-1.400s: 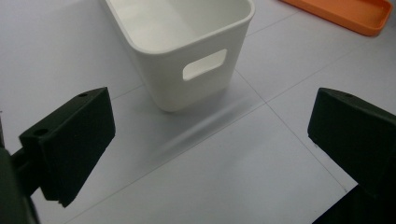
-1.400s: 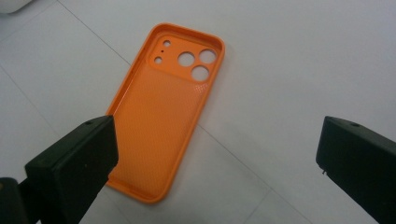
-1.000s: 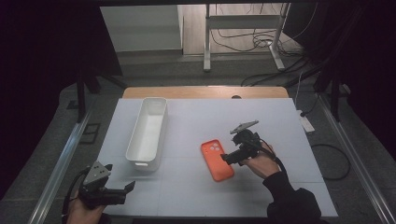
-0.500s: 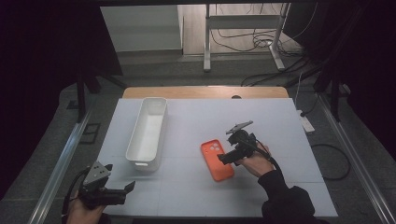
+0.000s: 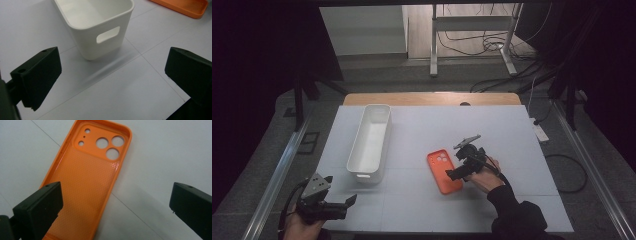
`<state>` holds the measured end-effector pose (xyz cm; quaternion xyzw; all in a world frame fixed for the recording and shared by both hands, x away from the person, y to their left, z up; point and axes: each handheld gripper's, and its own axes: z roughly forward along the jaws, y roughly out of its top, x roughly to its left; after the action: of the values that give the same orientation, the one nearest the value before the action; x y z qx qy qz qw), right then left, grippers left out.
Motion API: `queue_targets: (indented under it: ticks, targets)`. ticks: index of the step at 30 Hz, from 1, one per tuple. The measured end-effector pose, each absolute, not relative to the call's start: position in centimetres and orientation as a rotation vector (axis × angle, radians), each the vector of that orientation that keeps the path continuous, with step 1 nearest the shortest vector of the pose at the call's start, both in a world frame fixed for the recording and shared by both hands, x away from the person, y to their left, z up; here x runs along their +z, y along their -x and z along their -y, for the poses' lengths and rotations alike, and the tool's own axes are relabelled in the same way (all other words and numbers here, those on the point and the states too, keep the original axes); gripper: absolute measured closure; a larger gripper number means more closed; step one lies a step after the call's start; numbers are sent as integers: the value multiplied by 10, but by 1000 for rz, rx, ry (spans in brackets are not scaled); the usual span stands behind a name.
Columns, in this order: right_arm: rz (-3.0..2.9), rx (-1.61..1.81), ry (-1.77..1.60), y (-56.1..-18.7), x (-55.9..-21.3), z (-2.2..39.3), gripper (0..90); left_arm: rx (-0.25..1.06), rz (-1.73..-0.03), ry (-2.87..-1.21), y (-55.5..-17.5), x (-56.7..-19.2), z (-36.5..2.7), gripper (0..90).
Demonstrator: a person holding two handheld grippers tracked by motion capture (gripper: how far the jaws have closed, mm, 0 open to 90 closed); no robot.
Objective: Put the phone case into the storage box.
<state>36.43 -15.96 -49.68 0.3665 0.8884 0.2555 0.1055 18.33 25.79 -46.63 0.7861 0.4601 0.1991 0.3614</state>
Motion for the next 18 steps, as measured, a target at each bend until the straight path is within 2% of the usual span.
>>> queue_targets:
  ticks: [18]
  targets:
    - [-2638,686,-1082,-366,-520,161,0,513,-1184,-2028,-183,-466,-258,14]
